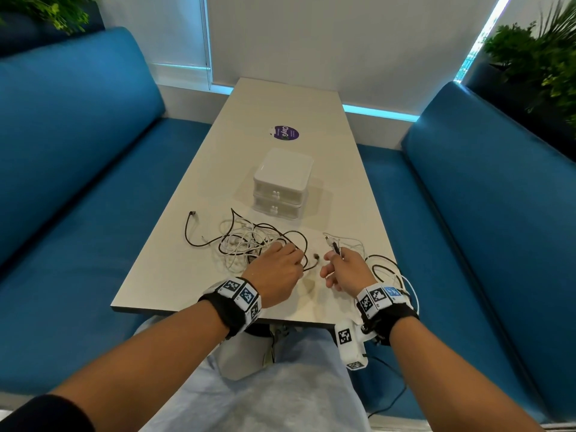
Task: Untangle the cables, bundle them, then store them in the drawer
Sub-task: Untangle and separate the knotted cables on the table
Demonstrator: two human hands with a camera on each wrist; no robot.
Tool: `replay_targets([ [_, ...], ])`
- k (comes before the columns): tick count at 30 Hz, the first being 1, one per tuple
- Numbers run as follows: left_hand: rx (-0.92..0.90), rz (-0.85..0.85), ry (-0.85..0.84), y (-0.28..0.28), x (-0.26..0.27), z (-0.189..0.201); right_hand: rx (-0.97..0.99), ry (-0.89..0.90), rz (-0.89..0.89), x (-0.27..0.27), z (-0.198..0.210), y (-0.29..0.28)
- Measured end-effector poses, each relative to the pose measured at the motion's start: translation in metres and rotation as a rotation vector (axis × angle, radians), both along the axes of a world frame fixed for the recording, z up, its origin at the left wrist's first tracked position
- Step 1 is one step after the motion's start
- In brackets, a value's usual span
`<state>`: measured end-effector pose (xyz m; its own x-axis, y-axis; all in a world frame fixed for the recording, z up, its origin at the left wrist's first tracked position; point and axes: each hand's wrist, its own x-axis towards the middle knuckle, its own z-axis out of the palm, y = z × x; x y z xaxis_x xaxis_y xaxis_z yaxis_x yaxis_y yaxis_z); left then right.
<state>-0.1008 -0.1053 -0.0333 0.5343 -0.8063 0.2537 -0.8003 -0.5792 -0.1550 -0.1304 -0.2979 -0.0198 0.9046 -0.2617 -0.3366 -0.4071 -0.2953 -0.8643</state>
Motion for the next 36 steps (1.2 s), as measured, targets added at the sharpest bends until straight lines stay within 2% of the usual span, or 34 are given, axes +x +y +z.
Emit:
replay_targets([
  [6,-0.009,-0.015,-0.022,-0.007,-0.002,0.000,-0.039,-0.047,-0.024,0.007,-0.005,-0.001],
  [9,-0.055,0.022,-0.015,-0.007,-0.002,0.003,-0.028,-0.047,-0.062,0.007,-0.005,-0.002],
  [14,-0.108,0.084,-0.034,-0.004,-0.008,0.010,-0.128,-0.038,-0.113,0.011,-0.008,-0.007],
  [20,-0.147,0.103,-0.048,-0.002,-0.010,0.011,-0.061,0.053,-0.112,0.018,-0.004,-0.003],
  [24,-0.123,0.057,-0.065,-0.009,-0.011,0.009,-0.028,-0.003,-0.099,0.016,0.010,0.008],
  [30,-0.148,0.031,-0.003,-0.014,-0.011,0.003,-0.334,-0.056,0.175,0.012,0.010,0.007],
  [36,-0.158,-0.025,0.112,-0.008,-0.012,-0.003,-0.549,-0.027,0.212,0.003,0.011,-0.007],
])
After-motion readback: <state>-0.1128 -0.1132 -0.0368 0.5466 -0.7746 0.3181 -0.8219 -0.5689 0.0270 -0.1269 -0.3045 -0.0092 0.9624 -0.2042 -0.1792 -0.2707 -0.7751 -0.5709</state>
